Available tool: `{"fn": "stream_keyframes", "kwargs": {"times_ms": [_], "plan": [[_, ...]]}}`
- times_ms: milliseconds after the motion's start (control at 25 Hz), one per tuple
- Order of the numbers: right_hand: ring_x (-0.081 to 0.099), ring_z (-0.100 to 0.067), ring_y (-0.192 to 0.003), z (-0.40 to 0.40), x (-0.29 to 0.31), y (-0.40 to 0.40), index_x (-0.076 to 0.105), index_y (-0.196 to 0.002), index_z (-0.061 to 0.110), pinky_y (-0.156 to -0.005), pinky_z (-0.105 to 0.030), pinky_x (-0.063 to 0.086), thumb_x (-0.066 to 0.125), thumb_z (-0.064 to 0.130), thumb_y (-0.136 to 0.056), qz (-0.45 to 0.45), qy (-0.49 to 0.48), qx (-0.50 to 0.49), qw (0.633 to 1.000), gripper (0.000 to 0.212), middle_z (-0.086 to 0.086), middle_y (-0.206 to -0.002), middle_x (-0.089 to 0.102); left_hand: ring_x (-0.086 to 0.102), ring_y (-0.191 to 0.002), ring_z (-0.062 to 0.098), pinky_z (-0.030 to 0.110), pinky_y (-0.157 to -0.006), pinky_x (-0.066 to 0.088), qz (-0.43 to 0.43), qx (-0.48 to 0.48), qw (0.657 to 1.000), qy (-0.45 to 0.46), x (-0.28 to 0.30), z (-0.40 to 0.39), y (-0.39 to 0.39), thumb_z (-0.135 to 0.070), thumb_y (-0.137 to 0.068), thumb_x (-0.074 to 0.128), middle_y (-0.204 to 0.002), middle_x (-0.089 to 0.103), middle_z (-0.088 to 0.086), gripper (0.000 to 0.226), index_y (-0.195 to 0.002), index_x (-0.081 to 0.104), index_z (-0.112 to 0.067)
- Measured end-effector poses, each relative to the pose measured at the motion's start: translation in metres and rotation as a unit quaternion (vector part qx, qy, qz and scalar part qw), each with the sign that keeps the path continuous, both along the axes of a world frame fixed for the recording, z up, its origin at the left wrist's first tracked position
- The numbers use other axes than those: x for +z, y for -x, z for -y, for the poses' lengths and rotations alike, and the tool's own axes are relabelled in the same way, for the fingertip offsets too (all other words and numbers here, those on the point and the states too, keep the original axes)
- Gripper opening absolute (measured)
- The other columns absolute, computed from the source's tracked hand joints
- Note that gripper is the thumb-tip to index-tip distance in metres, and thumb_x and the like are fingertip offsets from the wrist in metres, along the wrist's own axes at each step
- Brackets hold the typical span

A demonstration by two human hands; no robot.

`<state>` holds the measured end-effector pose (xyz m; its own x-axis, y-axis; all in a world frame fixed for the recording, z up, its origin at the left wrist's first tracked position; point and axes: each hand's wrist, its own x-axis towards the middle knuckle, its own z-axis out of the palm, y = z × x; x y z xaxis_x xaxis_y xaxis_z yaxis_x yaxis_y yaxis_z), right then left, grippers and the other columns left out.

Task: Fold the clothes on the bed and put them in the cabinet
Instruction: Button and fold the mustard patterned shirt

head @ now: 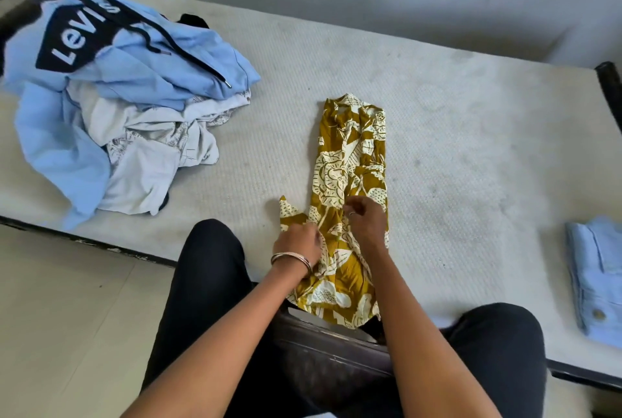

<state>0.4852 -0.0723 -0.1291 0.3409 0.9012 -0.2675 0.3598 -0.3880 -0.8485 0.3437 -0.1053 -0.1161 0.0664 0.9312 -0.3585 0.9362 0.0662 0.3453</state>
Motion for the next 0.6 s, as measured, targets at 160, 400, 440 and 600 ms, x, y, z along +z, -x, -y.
{"fn": "stream_keyframes", "kwargs": {"times_ms": [160,400,440,600], "plan": [[0.062,-0.028,-0.11,-0.005,-0.013,0.039,0.062,-0.124,0.006,-0.092,-0.031,0.046,0.074,0.019,-0.086,0.099,0.098,0.257,0.956,0.041,-0.012,-0.117,0.067,0.065,-0.096,0.035,0.04,-0.082,0.057,0.112,0.288,0.937,0.163,-0.017,0.006,0.027,-0.025,-0.084,0.062,-0.107,0.066,0.016,0.031,-0.11,0.066,-0.008],[0.064,-0.026,-0.088,-0.018,-0.02,0.066,0.07,-0.102,-0.003,-0.068,-0.024,0.051,0.072,0.008,-0.083,-0.034,0.175,0.181,0.967,0.021,-0.009,-0.086,0.07,0.064,-0.108,0.03,0.041,-0.09,0.053,0.199,0.188,0.929,0.247,-0.03,0.007,0.024,-0.056,-0.059,0.079,-0.113,0.069,0.006,0.071,-0.116,0.062,-0.018],[0.066,-0.029,-0.088,-0.019,-0.013,0.056,0.072,-0.099,-0.005,-0.076,-0.027,0.056,0.069,0.004,-0.083,-0.18,0.165,0.15,0.958,0.019,-0.013,-0.086,0.071,0.061,-0.111,0.029,0.038,-0.091,0.052,0.183,0.16,0.946,0.214,-0.027,0.007,0.021,-0.055,-0.064,0.079,-0.118,0.065,0.006,0.076,-0.124,0.056,-0.016],[0.068,-0.037,-0.102,0.008,0.025,0.005,0.072,-0.091,-0.005,-0.095,-0.047,0.052,0.072,0.007,-0.066,-0.578,0.08,-0.037,0.812,0.028,-0.022,-0.101,0.07,0.045,-0.122,0.034,0.049,-0.093,0.047,0.028,-0.007,0.994,0.103,-0.023,0.012,-0.002,-0.064,-0.065,0.075,-0.135,0.041,0.012,0.1,-0.139,0.029,-0.014]]}}
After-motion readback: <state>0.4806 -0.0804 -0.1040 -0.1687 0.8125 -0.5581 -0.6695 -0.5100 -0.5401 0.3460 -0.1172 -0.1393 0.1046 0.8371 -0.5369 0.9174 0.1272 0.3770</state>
